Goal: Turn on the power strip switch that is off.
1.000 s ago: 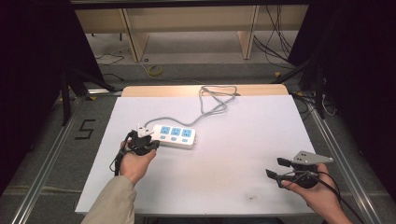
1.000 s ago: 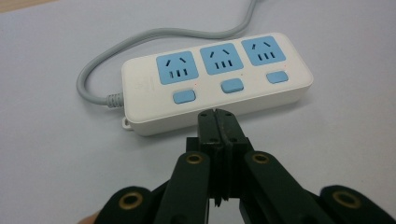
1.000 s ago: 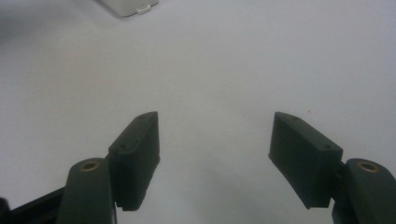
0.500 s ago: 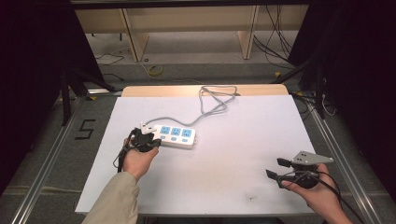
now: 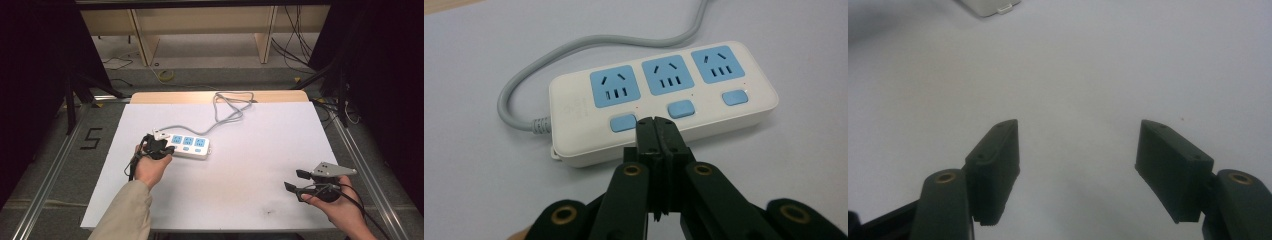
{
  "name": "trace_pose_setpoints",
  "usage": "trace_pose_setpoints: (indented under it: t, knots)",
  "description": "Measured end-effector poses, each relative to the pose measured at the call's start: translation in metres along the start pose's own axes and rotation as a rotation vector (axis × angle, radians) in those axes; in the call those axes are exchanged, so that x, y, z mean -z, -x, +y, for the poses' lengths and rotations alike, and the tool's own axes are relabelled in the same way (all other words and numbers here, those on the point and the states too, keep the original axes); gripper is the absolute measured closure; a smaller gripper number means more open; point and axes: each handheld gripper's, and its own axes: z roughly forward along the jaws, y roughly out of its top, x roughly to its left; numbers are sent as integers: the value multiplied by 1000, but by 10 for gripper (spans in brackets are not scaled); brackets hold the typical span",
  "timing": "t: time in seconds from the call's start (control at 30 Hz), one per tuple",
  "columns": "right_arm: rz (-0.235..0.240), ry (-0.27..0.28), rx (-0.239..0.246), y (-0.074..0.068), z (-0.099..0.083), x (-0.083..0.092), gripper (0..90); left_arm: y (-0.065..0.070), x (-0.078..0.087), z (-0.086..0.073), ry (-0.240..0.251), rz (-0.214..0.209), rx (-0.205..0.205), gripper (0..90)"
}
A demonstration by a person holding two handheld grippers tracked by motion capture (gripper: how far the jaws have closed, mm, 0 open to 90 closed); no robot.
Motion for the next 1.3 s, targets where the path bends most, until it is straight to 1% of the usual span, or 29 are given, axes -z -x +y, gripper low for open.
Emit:
trace_pose_setpoints:
  t: [0.2, 0.4, 0.53, 0.8, 1.3]
  knots:
    - [2, -1, -1, 0, 0, 0, 347, 1, -4, 1, -11, -1, -14, 897]
    - [2, -3, 0, 0, 0, 0, 347, 1, -5, 3, -11, 0, -17, 897]
    - [1, -5, 1, 0, 0, 0, 347, 1, -7, 5, -7, 3, -11, 897]
    - [1, -5, 1, 0, 0, -1, 347, 2, -10, 9, -5, 2, -12, 897]
    - [-1, -7, 0, 0, 0, -1, 348, -1, -18, 13, -10, -5, 14, 897]
